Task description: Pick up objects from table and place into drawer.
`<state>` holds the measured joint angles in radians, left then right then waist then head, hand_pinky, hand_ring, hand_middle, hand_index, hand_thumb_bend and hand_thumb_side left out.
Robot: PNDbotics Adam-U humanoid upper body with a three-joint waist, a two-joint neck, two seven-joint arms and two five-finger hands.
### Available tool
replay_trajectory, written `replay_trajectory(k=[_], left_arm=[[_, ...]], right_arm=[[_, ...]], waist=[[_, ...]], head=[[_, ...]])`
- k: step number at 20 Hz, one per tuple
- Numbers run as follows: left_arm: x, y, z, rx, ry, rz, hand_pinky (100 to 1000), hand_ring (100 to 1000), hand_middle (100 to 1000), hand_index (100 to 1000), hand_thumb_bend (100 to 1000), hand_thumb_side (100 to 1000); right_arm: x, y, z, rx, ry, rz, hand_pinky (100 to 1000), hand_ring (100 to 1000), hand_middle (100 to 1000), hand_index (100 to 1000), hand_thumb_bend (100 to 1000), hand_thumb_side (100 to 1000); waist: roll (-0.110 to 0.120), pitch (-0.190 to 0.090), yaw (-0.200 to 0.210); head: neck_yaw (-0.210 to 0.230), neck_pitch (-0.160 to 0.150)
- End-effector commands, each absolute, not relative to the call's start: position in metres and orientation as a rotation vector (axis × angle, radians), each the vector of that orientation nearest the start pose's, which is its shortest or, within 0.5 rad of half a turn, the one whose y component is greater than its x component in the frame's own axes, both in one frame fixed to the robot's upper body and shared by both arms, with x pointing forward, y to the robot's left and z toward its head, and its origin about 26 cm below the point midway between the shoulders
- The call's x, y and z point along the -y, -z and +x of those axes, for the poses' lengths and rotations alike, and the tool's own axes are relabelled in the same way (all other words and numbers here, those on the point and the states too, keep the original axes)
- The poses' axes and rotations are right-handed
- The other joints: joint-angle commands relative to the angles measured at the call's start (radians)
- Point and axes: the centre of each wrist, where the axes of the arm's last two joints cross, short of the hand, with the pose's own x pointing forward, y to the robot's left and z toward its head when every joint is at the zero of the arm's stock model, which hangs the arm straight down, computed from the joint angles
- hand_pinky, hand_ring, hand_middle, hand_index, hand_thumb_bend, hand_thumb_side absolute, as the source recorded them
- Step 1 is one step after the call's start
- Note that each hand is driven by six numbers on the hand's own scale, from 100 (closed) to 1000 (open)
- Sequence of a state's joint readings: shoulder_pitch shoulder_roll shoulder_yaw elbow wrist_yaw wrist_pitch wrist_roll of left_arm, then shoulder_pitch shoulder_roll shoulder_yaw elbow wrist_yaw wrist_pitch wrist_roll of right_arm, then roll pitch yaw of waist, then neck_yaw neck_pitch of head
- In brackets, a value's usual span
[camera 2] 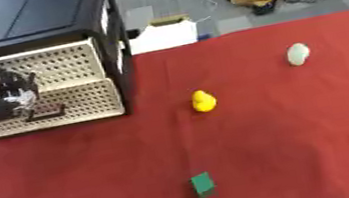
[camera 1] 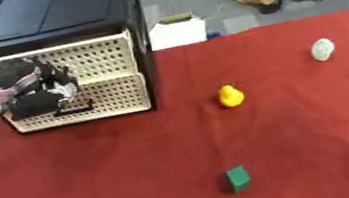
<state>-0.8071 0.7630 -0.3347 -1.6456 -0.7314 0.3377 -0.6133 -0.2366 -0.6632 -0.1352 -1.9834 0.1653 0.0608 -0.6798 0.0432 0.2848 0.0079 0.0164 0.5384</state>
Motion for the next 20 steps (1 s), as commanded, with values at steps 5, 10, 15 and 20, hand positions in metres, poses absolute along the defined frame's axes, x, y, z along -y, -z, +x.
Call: replay_trajectory(k=[5,10,15,20], left_arm=[[-0.256,-0.306,0.369,1.357,1.429,1.075,498,634,645,904,100,1000],[-0.251,-0.314,0.349,1.417,1.486,1.036,466,566,556,849,100,1000],[-0.242,-0.324,0.317,1.494,1.594,0.934,473,554,544,835,100,1000],[-0.239,-0.326,0.302,1.661,1.580,0.774,502,533,518,820,100,1000]], right_arm=[[0.343,-0.247,0.283,2.348,0.097,-1.132,753,753,635,794,100,573],[0.343,-0.246,0.283,2.346,0.101,-1.133,753,754,635,794,100,572],[0.343,-0.246,0.283,2.341,0.105,-1.129,753,755,636,794,100,569],[0.342,-0.246,0.283,2.334,0.111,-1.114,753,755,636,795,100,563]], waist=[[-0.004,-0.018,0.005],[-0.007,-0.026,0.011],[-0.010,-0.042,0.017],[-0.012,-0.065,0.029]], head=[[-0.005,-0.006],[-0.034,0.005],[-0.057,0.045],[-0.062,0.098]])
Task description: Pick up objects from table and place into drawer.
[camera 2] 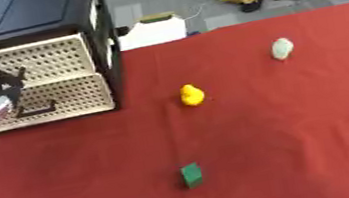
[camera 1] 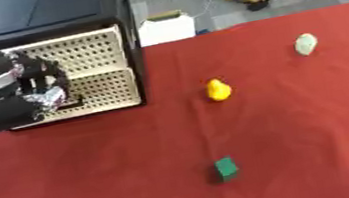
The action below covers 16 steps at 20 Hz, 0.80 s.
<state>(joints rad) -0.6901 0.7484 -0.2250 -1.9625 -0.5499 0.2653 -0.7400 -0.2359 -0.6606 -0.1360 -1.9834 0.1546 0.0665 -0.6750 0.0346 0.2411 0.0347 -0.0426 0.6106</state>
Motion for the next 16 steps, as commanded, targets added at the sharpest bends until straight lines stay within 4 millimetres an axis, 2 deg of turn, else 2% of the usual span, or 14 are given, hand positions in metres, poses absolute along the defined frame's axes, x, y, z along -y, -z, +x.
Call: replay_trajectory(k=[1,4,7,12,16], left_arm=[[-0.240,-0.326,0.302,1.710,1.556,0.758,514,532,514,819,100,1000],[-0.243,-0.321,0.303,1.862,1.448,0.730,569,558,525,828,100,1000],[-0.248,-0.313,0.304,1.999,1.283,0.727,670,630,587,866,100,1000],[-0.249,-0.292,0.307,2.276,0.887,0.601,752,689,633,881,100,1000],[-0.249,-0.273,0.308,2.433,0.583,0.496,790,729,671,890,100,1000]], right_arm=[[0.342,-0.246,0.283,2.333,0.110,-1.109,753,755,637,795,100,562],[0.341,-0.247,0.284,2.338,0.110,-1.093,753,756,638,795,100,561],[0.338,-0.250,0.285,2.350,0.104,-1.070,752,757,640,796,100,563],[0.333,-0.253,0.287,2.372,0.105,-1.045,750,758,645,798,100,566],[0.333,-0.253,0.288,2.382,0.108,-1.054,746,759,652,803,100,581]], waist=[[-0.003,-0.026,0.005],[-0.002,-0.039,0.012],[-0.001,-0.052,0.013],[-0.004,-0.071,0.015],[-0.009,-0.081,0.018]], head=[[-0.003,0.033],[-0.003,0.054],[-0.001,0.075],[0.007,0.106],[0.011,0.107]])
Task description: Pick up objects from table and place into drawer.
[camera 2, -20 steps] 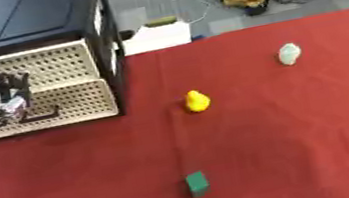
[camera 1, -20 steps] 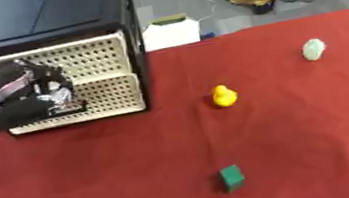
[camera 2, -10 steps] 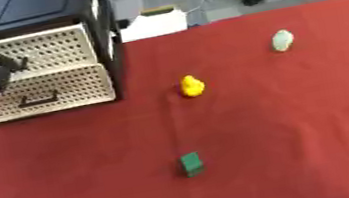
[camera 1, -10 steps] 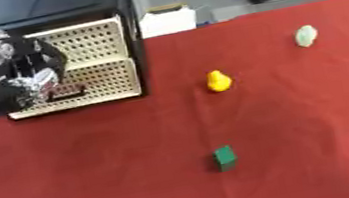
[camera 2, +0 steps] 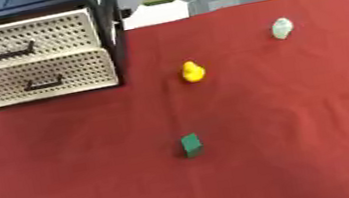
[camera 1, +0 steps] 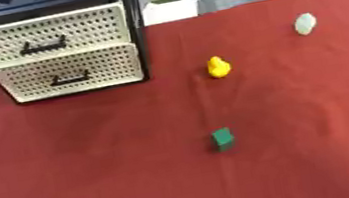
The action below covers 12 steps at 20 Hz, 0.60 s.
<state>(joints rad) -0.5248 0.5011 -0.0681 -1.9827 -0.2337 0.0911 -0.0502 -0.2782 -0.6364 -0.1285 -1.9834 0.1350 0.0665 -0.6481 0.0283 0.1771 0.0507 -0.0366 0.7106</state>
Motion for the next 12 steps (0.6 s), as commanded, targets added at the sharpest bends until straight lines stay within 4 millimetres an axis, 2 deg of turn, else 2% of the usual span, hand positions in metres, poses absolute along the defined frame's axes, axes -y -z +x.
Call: replay_trajectory(k=[1,6,12], left_arm=[[-0.249,-0.269,0.308,2.463,0.505,0.475,795,734,677,894,100,1000],[-0.252,-0.251,0.308,2.580,0.154,0.388,828,795,758,930,100,1000],[-0.252,-0.244,0.307,2.741,-0.046,0.383,823,829,774,933,100,1000]], right_arm=[[0.333,-0.253,0.288,2.385,0.109,-1.060,745,760,654,805,100,587],[0.335,-0.249,0.287,2.428,0.095,-1.121,730,757,673,818,100,647],[0.334,-0.244,0.286,2.520,0.052,-1.221,723,769,710,838,100,734]], waist=[[-0.004,-0.019,0.003],[-0.005,-0.024,0.004],[-0.003,-0.028,0.005]], head=[[0.005,0.005],[0.004,-0.011],[-0.001,-0.021]])
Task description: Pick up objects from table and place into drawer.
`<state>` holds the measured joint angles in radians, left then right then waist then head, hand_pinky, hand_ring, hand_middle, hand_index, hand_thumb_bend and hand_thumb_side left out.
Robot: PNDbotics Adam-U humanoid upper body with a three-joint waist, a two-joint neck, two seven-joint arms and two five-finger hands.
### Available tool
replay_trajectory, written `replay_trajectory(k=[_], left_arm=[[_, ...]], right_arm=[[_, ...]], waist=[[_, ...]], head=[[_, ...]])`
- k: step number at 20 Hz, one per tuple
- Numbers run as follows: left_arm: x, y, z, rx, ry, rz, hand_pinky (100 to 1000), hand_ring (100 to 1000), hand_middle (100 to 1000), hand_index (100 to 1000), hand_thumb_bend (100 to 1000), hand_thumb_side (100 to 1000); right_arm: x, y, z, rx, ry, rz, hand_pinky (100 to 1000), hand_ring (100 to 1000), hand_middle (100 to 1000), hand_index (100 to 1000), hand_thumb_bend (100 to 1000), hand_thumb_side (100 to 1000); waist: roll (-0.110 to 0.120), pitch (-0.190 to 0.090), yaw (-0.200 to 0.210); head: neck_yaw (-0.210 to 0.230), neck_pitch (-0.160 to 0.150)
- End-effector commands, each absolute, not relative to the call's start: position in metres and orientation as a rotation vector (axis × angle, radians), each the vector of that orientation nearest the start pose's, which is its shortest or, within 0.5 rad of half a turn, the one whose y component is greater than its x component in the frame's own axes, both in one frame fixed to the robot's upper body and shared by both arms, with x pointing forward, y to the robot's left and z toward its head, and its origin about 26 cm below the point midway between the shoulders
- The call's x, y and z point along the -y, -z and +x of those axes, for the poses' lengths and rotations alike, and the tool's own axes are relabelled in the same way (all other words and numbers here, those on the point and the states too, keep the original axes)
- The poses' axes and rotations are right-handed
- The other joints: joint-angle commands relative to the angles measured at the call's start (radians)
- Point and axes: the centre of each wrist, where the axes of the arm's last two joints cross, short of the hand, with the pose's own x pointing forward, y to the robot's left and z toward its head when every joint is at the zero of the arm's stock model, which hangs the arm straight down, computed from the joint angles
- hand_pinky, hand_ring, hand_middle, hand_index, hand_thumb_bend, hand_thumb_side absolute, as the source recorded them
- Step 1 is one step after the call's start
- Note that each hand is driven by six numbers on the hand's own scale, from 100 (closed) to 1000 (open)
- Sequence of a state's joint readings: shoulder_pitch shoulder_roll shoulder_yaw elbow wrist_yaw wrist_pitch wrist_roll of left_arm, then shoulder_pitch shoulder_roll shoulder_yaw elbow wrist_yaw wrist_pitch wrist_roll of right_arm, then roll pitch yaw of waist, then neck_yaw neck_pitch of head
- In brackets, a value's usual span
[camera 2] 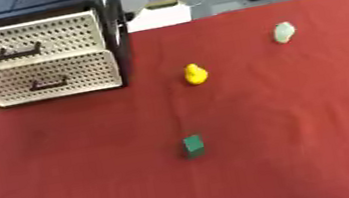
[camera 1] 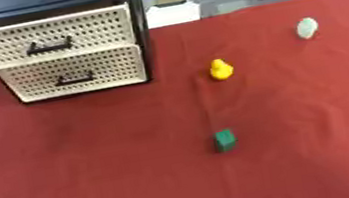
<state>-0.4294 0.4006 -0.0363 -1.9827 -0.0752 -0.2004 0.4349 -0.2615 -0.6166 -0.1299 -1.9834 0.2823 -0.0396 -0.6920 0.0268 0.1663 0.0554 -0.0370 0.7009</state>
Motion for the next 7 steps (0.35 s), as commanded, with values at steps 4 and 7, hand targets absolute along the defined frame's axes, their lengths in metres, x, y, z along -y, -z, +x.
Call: replay_trajectory(k=[4,7], left_arm=[[-0.2500,-0.2373,0.3068,-3.441,0.146,-0.512,818,826,765,923,100,1000],[-0.2487,-0.2336,0.3066,-3.436,0.199,-0.522,813,822,762,919,100,1000]], right_arm=[[0.3312,-0.2394,0.2873,-3.078,-0.029,1.522,726,780,738,852,100,780],[0.3291,-0.2371,0.2879,-3.081,-0.017,1.514,736,793,751,860,100,804]], waist=[[0.000,-0.020,0.000],[0.002,-0.022,0.002]], head=[[-0.001,-0.011],[-0.002,-0.012]])
